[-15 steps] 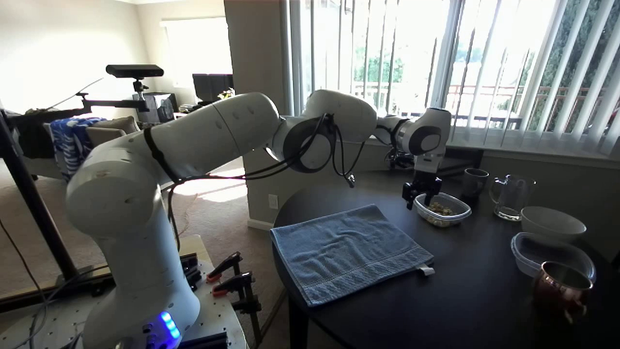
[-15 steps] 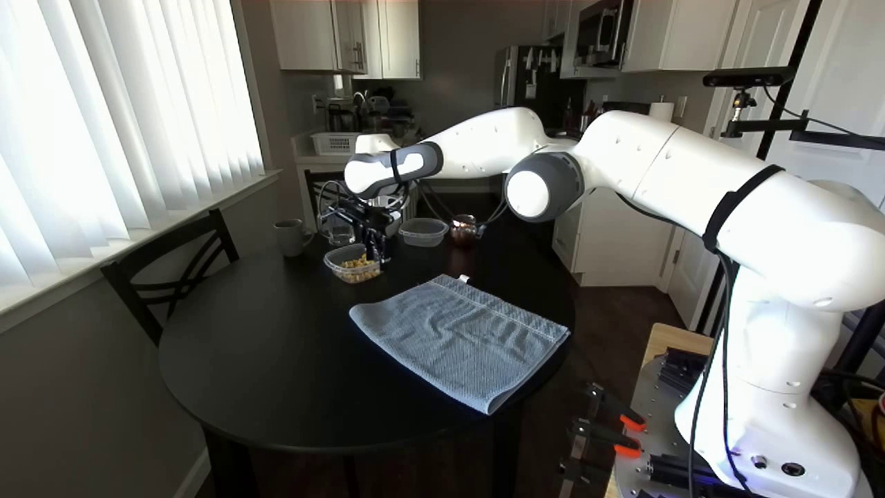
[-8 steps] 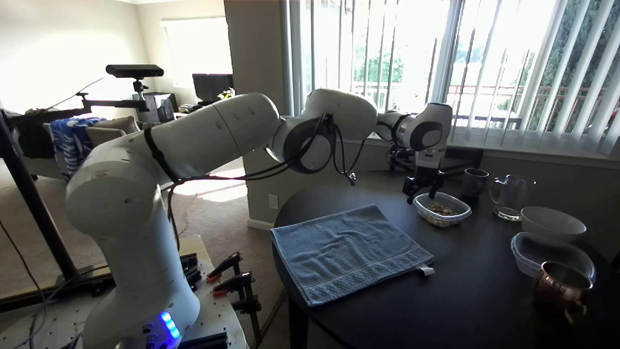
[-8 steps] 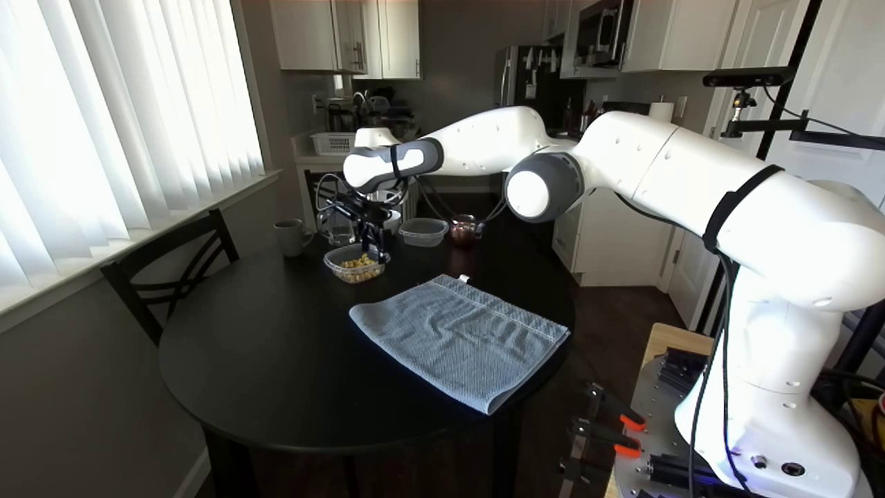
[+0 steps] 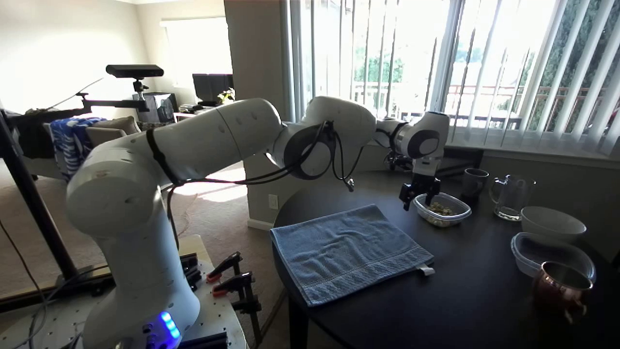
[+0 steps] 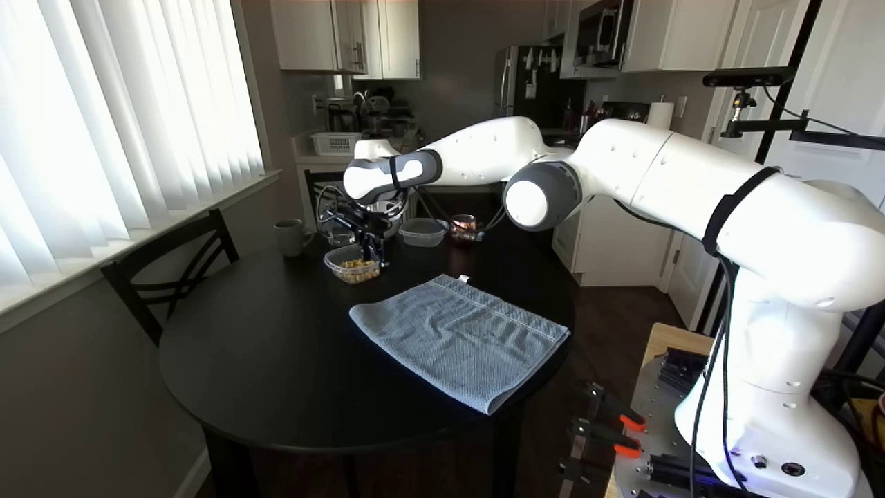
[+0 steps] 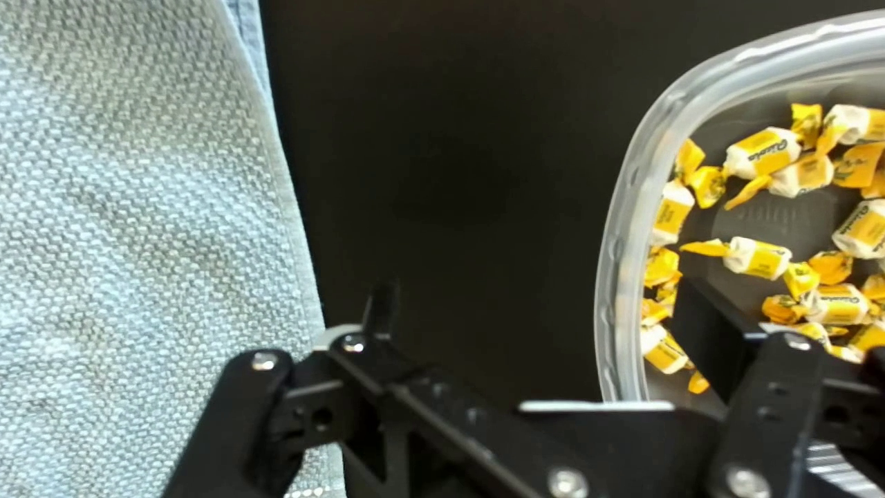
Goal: Pour the candy out of the clear bowl and onto the blue towel.
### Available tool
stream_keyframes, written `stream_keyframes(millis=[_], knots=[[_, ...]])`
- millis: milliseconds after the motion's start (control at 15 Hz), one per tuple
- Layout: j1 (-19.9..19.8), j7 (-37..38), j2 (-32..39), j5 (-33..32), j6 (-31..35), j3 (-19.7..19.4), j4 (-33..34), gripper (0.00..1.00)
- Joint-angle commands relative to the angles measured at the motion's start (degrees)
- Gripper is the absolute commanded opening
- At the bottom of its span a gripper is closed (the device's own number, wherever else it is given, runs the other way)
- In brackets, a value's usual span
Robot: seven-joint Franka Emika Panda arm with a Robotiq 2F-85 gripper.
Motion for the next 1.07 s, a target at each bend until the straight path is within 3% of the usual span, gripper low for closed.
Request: stream_keyframes(millis=[0,200,333,1000], knots=[[-0.3,0.9,1.5,0.7,-0.8,0.5,2.4,1.0],[-0.2,0.9,2.1,0.7,-0.8,0.5,2.7,1.0],[-0.2,0.5,2.5,0.6,-0.7,0.5,2.7,0.74],[-0.5,0.3,2.3,0.6,-0.6,0.5,3.8,0.08]])
